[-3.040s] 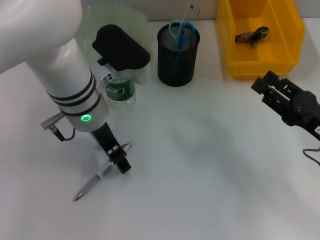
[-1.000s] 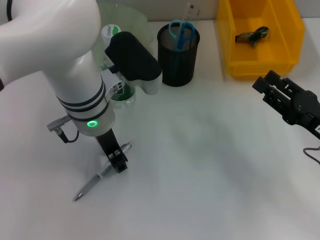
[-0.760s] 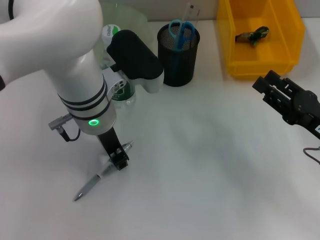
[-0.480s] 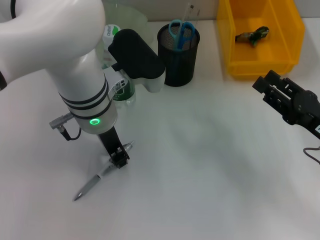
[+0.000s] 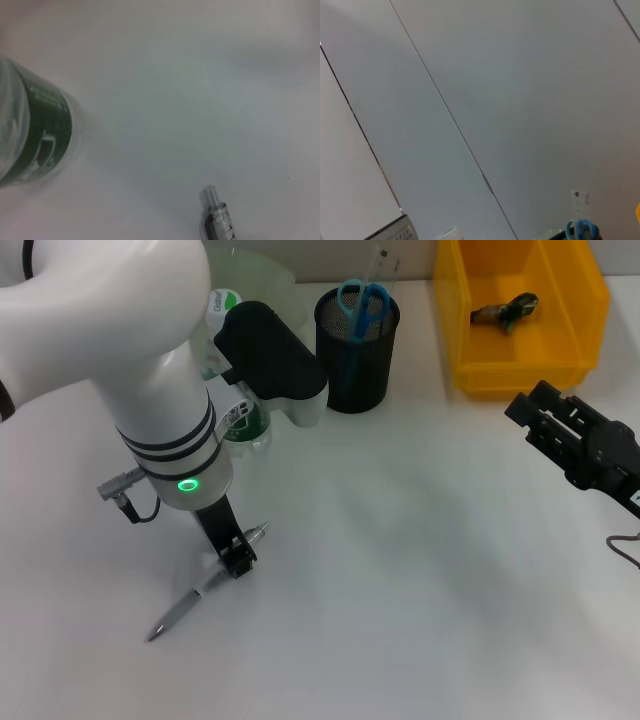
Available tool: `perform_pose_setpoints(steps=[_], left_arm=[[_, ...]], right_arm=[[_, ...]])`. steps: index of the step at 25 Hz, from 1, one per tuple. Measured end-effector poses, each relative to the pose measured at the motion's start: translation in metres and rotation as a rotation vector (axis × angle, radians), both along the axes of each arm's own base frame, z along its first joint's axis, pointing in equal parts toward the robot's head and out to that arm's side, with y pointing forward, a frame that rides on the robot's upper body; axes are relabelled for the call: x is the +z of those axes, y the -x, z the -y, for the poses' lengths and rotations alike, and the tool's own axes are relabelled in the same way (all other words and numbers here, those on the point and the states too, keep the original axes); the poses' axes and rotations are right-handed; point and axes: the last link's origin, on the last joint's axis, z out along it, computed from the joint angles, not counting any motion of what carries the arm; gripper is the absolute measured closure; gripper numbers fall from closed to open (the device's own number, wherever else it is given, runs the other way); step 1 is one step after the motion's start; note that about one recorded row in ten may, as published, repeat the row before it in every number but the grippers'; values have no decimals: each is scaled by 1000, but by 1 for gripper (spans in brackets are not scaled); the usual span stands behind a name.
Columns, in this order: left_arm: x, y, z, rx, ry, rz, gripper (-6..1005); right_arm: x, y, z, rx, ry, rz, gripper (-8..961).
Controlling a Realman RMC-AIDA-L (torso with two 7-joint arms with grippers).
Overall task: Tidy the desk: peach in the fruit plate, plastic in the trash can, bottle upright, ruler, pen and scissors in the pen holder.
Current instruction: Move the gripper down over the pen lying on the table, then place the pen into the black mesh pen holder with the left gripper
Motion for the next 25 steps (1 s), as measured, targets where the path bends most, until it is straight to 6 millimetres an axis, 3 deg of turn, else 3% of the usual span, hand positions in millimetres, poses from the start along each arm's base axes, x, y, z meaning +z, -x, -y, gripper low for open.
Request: perform_pose_setpoints(steps=[4, 16, 25], left_arm=[[0, 0, 0, 2, -3, -1, 672], [0, 0, -1, -5, -4, -3, 819], [1, -5, -1, -22, -5, 7, 817]], right_arm=[[0, 0, 0, 0, 0, 0, 392], [0, 0, 0, -1, -2, -1, 392], [1, -2, 1, -11, -7, -2, 392]])
